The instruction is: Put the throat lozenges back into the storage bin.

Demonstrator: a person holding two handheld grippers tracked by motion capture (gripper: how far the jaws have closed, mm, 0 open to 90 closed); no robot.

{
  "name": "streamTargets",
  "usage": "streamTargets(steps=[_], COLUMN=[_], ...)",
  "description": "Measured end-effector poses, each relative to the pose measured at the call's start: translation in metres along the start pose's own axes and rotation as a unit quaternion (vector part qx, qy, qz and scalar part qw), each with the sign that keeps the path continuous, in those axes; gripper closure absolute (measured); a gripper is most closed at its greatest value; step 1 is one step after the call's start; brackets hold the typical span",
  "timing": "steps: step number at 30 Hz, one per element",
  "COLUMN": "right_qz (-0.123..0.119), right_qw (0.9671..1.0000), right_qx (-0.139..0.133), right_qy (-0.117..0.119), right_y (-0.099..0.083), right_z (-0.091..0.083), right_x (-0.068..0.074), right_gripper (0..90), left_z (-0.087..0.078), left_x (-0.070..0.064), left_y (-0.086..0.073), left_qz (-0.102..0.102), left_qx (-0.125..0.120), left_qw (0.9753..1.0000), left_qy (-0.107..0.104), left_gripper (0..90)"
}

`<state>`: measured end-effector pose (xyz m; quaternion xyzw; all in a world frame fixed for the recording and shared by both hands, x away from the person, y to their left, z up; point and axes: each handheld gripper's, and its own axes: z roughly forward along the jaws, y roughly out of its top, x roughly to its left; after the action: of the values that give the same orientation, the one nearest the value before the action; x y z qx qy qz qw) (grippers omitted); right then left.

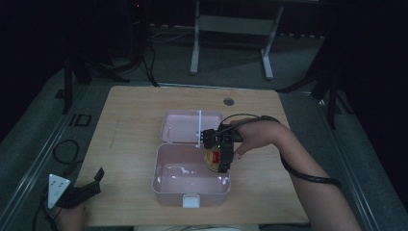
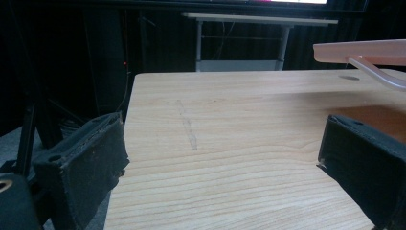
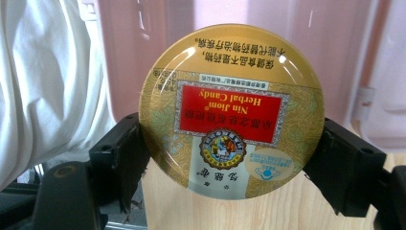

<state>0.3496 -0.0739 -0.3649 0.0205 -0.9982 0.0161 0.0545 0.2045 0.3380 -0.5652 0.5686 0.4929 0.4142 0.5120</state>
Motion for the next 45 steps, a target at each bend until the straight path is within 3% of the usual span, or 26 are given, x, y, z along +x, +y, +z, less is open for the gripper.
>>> streamTargets(steps=[17,30,45], right_qz=[-0.011,-0.025,-0.027], right_qw=[0.9993,0.9988,0.9983], right_qx=[-0.008,-0.02,0.018], right_qy=[0.034,0.038,0.05], right_y=[0.01,0.017,0.023], right_z=[0.061,0.078,0.112], right_x=[-0.008,-0.009,-0.012], right_gripper=[20.7,20.7,20.6], left_z=[0.0,0.0,0.0], left_x=[0.0,0.0,0.001], left_y=[0.0,0.0,0.0], left_qz=[-0.003,-0.004,-0.006], left_qx=[-0.001,-0.001,-0.003], left_qw=[1.0,1.0,1.0], left_qy=[-0.001,-0.001,-0.002], left_gripper=[3.0,3.0,3.0])
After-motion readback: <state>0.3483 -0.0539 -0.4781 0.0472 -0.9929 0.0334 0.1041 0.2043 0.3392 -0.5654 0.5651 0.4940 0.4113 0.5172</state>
